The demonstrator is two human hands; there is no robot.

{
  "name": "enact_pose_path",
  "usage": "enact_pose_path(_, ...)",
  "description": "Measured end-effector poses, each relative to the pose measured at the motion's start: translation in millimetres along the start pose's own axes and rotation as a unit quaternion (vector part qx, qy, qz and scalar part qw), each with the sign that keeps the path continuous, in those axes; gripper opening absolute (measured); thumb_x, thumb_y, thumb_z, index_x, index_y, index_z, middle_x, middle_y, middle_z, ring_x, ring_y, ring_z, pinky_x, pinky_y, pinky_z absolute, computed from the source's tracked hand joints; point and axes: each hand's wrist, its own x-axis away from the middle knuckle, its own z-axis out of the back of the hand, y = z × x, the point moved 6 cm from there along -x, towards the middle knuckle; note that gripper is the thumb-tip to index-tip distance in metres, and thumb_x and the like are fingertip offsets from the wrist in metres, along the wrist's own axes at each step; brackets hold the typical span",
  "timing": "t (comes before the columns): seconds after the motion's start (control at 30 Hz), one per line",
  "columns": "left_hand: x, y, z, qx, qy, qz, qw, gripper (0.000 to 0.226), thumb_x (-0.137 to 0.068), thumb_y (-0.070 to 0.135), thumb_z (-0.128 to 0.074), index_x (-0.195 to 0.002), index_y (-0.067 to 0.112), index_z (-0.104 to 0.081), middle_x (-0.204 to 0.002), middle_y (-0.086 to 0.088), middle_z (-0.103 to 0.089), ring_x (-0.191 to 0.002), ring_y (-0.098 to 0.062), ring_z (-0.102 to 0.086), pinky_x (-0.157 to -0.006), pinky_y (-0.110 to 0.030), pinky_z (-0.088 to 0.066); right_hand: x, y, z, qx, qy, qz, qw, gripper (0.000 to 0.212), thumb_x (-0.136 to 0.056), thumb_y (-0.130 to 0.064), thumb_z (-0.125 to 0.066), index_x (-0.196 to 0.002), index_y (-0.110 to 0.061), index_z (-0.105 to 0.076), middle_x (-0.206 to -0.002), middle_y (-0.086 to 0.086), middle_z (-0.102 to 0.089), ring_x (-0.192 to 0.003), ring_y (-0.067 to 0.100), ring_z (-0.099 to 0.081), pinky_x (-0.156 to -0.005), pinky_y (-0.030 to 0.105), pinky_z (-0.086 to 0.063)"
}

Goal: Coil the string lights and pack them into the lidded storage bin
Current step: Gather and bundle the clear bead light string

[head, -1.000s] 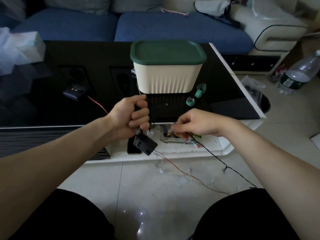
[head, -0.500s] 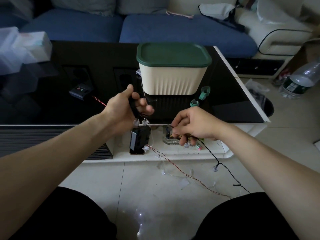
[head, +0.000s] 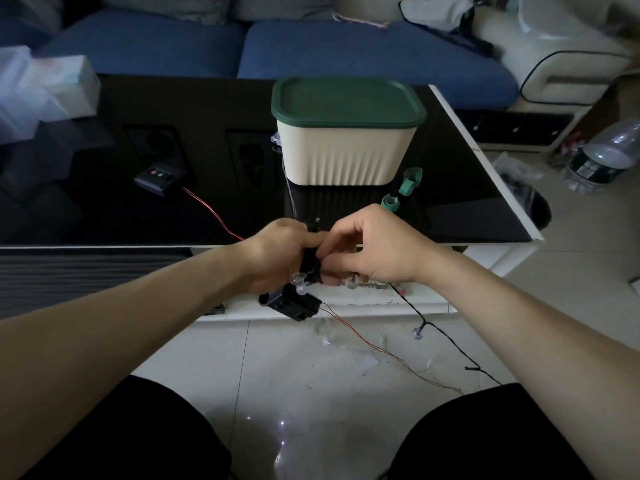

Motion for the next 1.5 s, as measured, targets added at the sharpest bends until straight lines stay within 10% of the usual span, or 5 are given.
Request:
enact_pose_path(0.23, -3.5, -9.5, -0.4, -0.135, -0.041, 0.049, 0.989, 0.032, -0.103, 0.018, -0.043, -0.108, -0.008, -0.062, -0.092, -0.024, -0.072, -0.067, -0.026, -0.07, -0.053, -0.026, -0.048, -1.1, 7.7, 8.1, 0.008, 0.008, 0.004, 1.0, 0.028, -0.068, -0.004, -0.09, -0.078, -0.019, -0.068, -0.078, 0.013, -0.071, -0.067, 0.019, -0.063, -0.066, 0.033, -0.053)
enact_pose_path(0.37, -2.8, -15.5, -3.7, -0.231, -0.105, 0.063, 0.965, 0.043, -0.104, 0.021, -0.042, -0.068, 0.008, -0.062, -0.056, -0.013, -0.052, -0.047, -0.021, -0.044, -0.056, -0.029, -0.037, -0.9, 13.5, 14.5, 0.024, 0.004, -0.011, 1.0, 0.035, -0.062, -0.003, -0.093, -0.075, -0.018, -0.064, -0.079, 0.013, -0.067, -0.07, 0.02, -0.059, -0.065, 0.034, -0.049)
enact_pose_path(0.7, 0.9, 6.1, 18.9, -0.058, 0.007, 0.039, 0.998, 0.028, -0.105, 0.016, -0.034, -0.083, 0.009, -0.05, -0.052, 0.0, -0.036, -0.049, -0.02, -0.054, -0.041, -0.019, -0.043, 16.5, 62.4, 11.6, 0.041, -0.172, -0.222, 0.959, 0.027, -0.096, -0.032, -0.066, -0.087, -0.007, -0.068, -0.076, 0.006, -0.075, -0.074, 0.015, -0.07, -0.076, 0.029, -0.048)
enact_pose_path(1.07, 4.0, 7.9, 16.4, 0.029, -0.027, 0.041, 0.998, 0.033, -0.101, 0.031, -0.034, -0.074, 0.014, -0.044, -0.069, -0.017, -0.065, -0.054, -0.029, -0.06, -0.058, -0.034, -0.045, 9.4, 29.0, 23.5, -0.247, -0.006, -0.152, 0.957, 0.03, -0.105, -0.028, -0.049, -0.083, -0.009, -0.058, -0.056, -0.006, -0.026, -0.05, 0.01, -0.026, -0.053, 0.028, -0.029)
enact_pose_path(1.5, 7.0, 18.3, 12.0, -0.027, 0.026, -0.027, 0.999, 0.035, -0.106, 0.028, -0.035, -0.075, 0.014, -0.043, -0.048, -0.005, -0.05, -0.031, -0.013, -0.034, -0.04, -0.022, -0.019, 7.5, 40.0, 38.8, -0.065, 0.092, -0.115, 0.987, 0.035, -0.098, -0.043, -0.059, -0.078, -0.016, -0.072, -0.07, -0.002, -0.062, -0.07, 0.009, -0.057, -0.08, 0.03, -0.048)
